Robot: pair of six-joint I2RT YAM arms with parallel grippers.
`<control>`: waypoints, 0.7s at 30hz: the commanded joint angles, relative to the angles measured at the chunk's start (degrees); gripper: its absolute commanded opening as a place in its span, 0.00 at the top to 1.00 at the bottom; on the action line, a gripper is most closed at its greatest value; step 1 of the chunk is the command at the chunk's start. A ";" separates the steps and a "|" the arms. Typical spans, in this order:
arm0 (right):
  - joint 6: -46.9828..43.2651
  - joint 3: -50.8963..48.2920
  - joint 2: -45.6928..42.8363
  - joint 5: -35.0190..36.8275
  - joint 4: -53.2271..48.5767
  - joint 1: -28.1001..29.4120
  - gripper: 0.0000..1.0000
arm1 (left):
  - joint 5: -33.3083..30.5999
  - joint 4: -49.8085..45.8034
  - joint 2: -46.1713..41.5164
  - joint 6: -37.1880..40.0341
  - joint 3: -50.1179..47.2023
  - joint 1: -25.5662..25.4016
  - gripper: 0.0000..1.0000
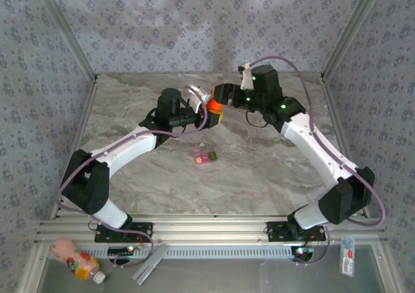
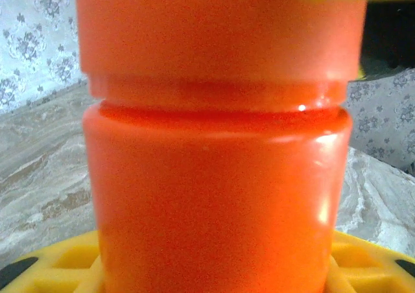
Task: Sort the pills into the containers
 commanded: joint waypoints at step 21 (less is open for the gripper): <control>-32.56 16.89 5.81 -26.34 -21.34 -9.14 0.20 | 17.43 -3.53 -0.75 1.40 6.14 1.92 1.00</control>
